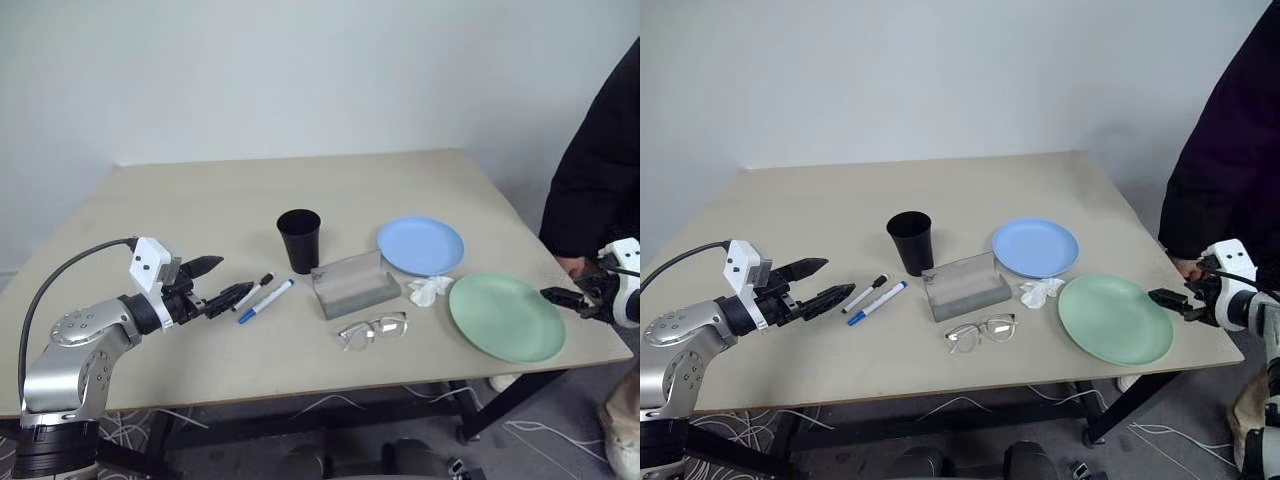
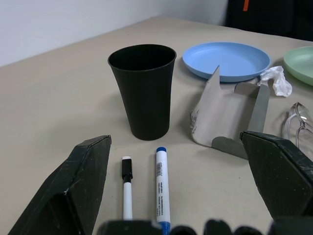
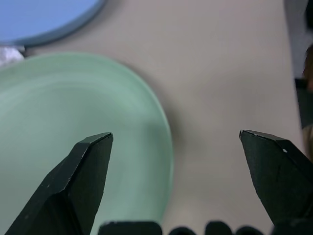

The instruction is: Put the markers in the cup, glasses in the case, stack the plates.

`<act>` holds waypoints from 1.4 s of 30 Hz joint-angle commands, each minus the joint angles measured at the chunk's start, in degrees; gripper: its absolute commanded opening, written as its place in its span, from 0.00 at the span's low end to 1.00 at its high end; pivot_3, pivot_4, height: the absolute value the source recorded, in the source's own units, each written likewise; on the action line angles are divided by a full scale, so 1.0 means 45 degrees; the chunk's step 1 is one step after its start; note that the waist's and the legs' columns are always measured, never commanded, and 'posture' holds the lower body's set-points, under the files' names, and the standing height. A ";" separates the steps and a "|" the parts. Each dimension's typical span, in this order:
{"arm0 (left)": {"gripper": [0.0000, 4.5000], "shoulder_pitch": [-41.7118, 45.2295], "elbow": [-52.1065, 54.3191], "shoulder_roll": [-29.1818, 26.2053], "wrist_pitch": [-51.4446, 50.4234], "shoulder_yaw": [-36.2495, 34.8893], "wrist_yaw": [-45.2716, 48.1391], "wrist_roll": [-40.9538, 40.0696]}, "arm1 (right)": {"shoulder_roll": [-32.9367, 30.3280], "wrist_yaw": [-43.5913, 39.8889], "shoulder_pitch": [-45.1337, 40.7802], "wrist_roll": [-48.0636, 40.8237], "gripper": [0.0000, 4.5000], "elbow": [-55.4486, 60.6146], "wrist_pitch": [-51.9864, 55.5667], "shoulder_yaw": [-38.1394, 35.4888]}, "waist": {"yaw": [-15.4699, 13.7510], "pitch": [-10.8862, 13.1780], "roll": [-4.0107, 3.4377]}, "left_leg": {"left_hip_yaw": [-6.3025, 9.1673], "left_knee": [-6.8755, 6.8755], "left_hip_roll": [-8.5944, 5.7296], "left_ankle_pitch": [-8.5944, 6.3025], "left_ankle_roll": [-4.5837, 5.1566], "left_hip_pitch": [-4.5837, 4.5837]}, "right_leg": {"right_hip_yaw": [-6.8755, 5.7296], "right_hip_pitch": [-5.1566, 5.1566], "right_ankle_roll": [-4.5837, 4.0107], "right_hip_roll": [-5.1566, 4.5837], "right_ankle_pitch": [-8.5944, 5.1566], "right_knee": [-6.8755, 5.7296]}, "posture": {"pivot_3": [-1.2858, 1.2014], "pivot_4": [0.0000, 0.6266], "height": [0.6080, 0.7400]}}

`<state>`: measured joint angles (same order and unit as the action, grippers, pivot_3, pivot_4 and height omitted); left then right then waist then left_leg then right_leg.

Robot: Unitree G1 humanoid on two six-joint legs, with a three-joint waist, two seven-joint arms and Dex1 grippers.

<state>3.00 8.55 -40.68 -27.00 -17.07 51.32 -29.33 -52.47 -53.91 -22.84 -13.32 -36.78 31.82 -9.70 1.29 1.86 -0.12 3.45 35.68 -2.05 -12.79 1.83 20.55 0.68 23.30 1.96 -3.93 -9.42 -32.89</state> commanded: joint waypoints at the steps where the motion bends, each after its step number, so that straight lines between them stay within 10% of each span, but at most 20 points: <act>1: 0.99 0.0072 0.0212 -0.0105 0.0296 -0.0395 -0.0038 -0.0138 | 0.0180 0.0006 -0.0051 -0.0081 1.00 0.0143 0.0209 -0.0060 | -0.0004 0.0000 0.0001 | -0.0002 0.0008 0.0004 -0.0001 0.0001 0.0001 | 0.0000 0.0002 0.0000 0.0002 0.0000 0.0000 | 0.52 0.00 0.90; 11: 0.99 -0.0122 0.0341 -0.0195 0.0345 -0.0432 -0.0159 -0.0123 | 0.0819 0.0174 -0.0083 -0.0054 1.00 0.0125 0.0775 0.0089 | -0.0012 -0.0001 -0.0005 | -0.0016 0.0023 0.0021 -0.0002 0.0003 0.0002 | -0.0001 0.0007 0.0000 0.0010 0.0000 -0.0001 | 0.52 0.00 0.90; 26: 1.00 -0.0002 0.0298 -0.0212 0.0362 -0.0311 -0.0304 -0.0053 | 0.0990 0.0423 -0.0574 -0.0161 0.01 -0.0450 0.0885 -0.0079 | 0.0009 -0.0002 -0.0005 | -0.0046 0.0023 0.0019 -0.0008 0.0010 -0.0004 | -0.0001 0.0009 0.0001 0.0014 0.0000 0.0005 | 0.52 0.00 0.90; 42: 1.00 0.0301 0.0047 -0.0316 0.0369 -0.0285 -0.0332 0.0049 | 0.1601 0.0947 -0.3656 -0.2925 0.01 -0.0511 0.4682 -0.2390 | 0.0063 0.0006 -0.0018 | -0.0327 0.0048 0.0187 -0.0012 0.0014 -0.0003 | -0.0056 0.0056 0.0001 0.0015 -0.0001 0.0049 | 0.52 0.00 0.90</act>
<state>2.88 8.37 -40.92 -26.26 -17.04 50.00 -29.16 -45.68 -50.24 -37.16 -24.42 -41.61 52.05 -18.89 1.57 1.88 -0.20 1.99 35.89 -1.18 -12.84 1.89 20.55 0.36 23.55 1.97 -3.86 -9.42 -32.67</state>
